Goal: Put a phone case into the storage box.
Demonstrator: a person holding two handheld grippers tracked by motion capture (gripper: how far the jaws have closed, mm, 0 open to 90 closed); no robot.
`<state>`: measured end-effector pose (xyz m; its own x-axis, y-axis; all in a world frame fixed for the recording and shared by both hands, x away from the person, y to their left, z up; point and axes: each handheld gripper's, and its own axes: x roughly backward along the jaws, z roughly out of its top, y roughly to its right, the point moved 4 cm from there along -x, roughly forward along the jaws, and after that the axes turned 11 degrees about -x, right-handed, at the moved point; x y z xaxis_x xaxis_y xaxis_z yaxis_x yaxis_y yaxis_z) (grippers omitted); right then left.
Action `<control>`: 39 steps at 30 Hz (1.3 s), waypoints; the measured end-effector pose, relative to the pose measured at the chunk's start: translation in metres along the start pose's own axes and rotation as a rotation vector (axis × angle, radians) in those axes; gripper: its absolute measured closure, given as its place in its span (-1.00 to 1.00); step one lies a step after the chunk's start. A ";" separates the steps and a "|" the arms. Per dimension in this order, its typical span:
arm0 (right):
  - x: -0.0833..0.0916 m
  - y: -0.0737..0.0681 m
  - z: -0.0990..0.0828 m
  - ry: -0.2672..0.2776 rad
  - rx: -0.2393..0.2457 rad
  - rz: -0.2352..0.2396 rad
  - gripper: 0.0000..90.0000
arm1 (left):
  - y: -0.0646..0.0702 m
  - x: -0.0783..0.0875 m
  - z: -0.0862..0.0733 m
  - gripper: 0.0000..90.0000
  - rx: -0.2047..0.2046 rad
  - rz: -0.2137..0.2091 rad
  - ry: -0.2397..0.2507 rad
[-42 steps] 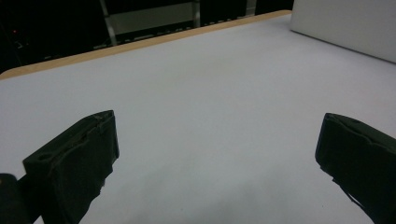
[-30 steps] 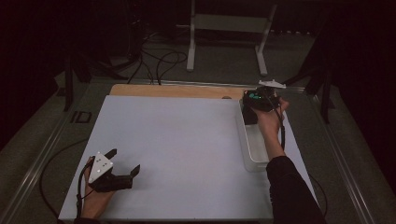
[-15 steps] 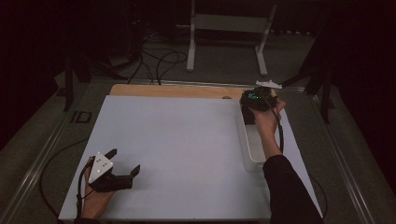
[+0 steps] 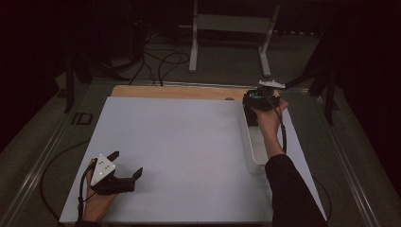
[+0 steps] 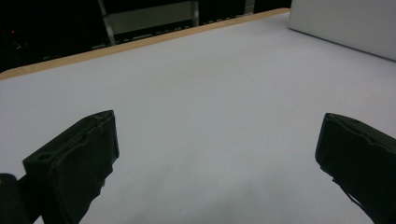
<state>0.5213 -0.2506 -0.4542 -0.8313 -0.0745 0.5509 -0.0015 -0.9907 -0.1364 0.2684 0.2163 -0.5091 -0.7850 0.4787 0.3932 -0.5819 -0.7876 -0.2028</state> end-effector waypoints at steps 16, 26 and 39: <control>0.005 0.004 0.001 0.002 -0.009 0.010 -0.80 | -0.001 0.001 0.000 -1.00 0.000 0.003 0.001; 0.011 0.004 -0.002 -0.006 0.010 0.026 -0.80 | -0.001 0.001 0.000 -1.00 -0.001 0.004 0.001; 0.044 -0.003 -0.014 -0.021 0.061 0.153 -0.80 | -0.001 0.001 0.000 -1.00 0.002 0.004 -0.003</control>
<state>0.4773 -0.2494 -0.4409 -0.8072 -0.2272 0.5447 0.1589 -0.9725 -0.1702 0.2681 0.2174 -0.5082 -0.7868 0.4742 0.3952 -0.5782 -0.7903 -0.2029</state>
